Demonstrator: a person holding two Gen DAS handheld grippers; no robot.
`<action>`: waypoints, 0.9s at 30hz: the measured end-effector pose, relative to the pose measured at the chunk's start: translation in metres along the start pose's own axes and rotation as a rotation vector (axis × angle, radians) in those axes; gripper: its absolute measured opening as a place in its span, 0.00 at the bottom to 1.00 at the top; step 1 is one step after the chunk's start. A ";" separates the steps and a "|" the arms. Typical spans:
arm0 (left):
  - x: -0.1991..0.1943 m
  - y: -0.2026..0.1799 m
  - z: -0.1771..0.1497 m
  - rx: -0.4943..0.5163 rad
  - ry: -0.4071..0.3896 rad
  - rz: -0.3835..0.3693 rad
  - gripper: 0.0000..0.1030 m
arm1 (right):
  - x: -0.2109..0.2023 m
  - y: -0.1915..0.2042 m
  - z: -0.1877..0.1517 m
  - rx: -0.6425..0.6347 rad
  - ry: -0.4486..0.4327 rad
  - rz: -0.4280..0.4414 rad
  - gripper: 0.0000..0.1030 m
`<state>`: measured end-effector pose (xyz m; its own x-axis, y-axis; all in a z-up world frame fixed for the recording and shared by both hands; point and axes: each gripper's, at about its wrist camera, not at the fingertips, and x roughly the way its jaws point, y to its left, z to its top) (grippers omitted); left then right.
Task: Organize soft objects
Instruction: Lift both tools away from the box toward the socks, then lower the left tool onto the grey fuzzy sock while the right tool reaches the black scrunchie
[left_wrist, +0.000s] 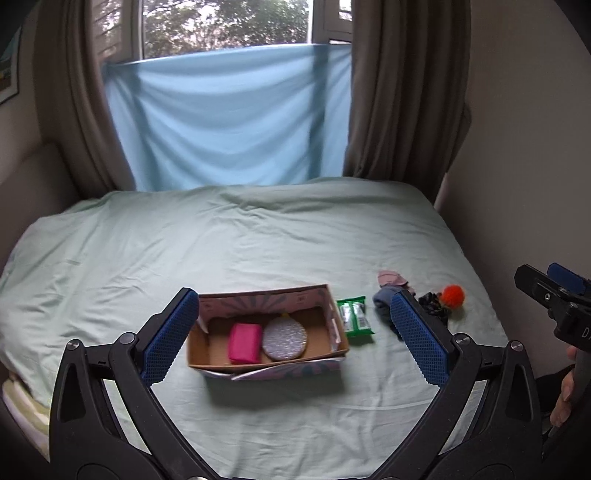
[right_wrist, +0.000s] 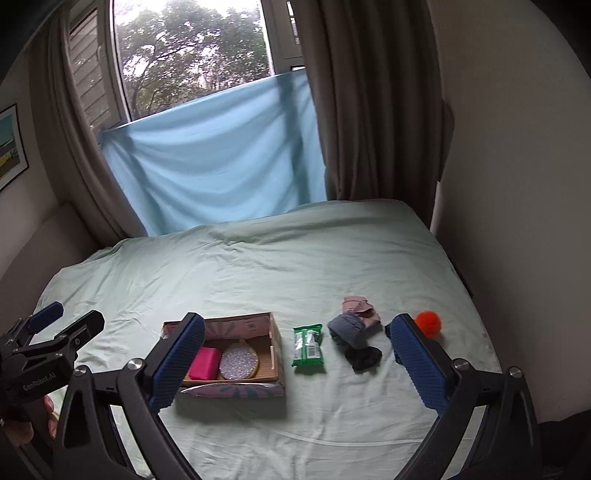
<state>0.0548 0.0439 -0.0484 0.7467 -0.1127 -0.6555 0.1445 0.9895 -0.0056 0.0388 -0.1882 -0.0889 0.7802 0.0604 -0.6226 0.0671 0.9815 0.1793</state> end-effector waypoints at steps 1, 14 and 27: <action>0.008 -0.012 0.001 0.018 0.010 -0.003 1.00 | 0.002 -0.007 0.000 0.006 0.005 -0.008 0.97; 0.133 -0.130 0.001 0.158 0.125 -0.098 1.00 | 0.069 -0.124 -0.014 0.147 0.082 -0.098 0.97; 0.304 -0.208 -0.040 0.294 0.299 -0.232 1.00 | 0.193 -0.207 -0.060 0.370 0.199 -0.169 0.97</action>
<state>0.2254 -0.1925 -0.2765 0.4597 -0.2542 -0.8509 0.4950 0.8688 0.0079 0.1386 -0.3690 -0.2918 0.6072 -0.0258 -0.7941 0.4292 0.8518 0.3005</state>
